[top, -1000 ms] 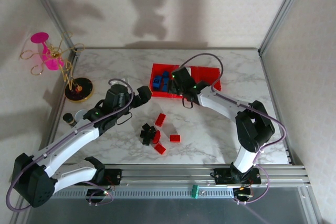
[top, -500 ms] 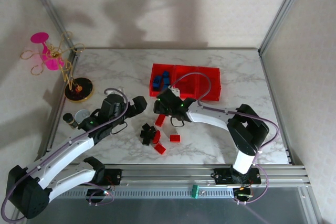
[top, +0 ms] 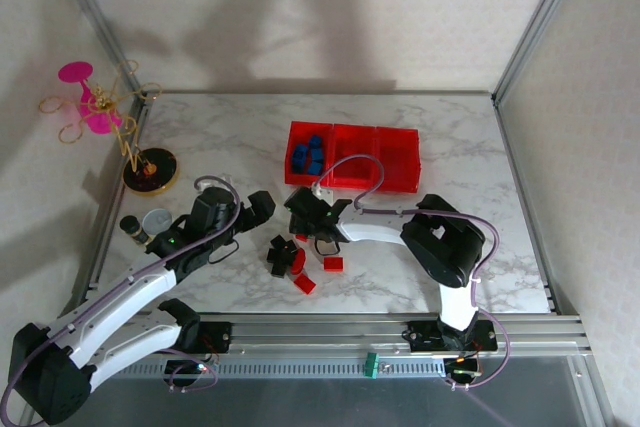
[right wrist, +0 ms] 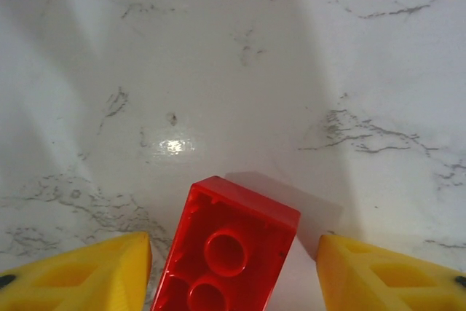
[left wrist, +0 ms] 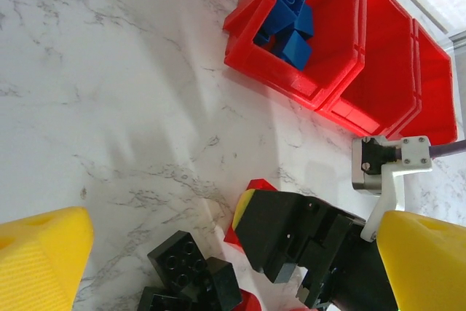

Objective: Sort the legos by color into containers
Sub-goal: Pick up the lego from the center of the table.

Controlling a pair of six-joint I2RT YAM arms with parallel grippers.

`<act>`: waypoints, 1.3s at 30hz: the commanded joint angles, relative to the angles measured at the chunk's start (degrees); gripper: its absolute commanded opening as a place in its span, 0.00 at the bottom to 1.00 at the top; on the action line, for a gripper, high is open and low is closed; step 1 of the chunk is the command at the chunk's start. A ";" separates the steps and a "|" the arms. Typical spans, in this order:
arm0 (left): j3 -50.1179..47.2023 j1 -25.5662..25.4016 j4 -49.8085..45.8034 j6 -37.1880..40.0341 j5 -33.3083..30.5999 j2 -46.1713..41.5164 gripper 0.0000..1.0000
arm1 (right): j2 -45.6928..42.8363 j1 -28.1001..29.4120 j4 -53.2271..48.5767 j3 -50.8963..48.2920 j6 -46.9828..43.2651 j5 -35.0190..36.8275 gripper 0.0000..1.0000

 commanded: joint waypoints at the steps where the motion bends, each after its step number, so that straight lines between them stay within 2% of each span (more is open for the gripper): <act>1: -0.66 0.40 -0.39 -0.78 -0.87 -0.59 1.00 | 1.35 0.76 -1.03 0.98 -0.34 2.63 0.58; 17: -0.16 0.31 -0.21 -1.04 -0.46 -0.27 1.00 | -1.46 1.36 -4.50 -0.71 -4.39 6.99 0.32; 25: 1.61 0.31 -0.75 -0.34 -0.19 -0.38 1.00 | -5.89 0.79 -5.97 0.31 -5.97 8.47 0.28; 30: 3.56 0.22 -0.06 -0.12 1.27 0.87 1.00 | -10.17 -2.69 -7.09 0.31 -8.61 9.07 0.29; 39: 7.44 -0.46 2.43 0.62 3.59 5.44 1.00 | -12.68 -13.80 -5.40 2.49 -16.69 7.57 0.28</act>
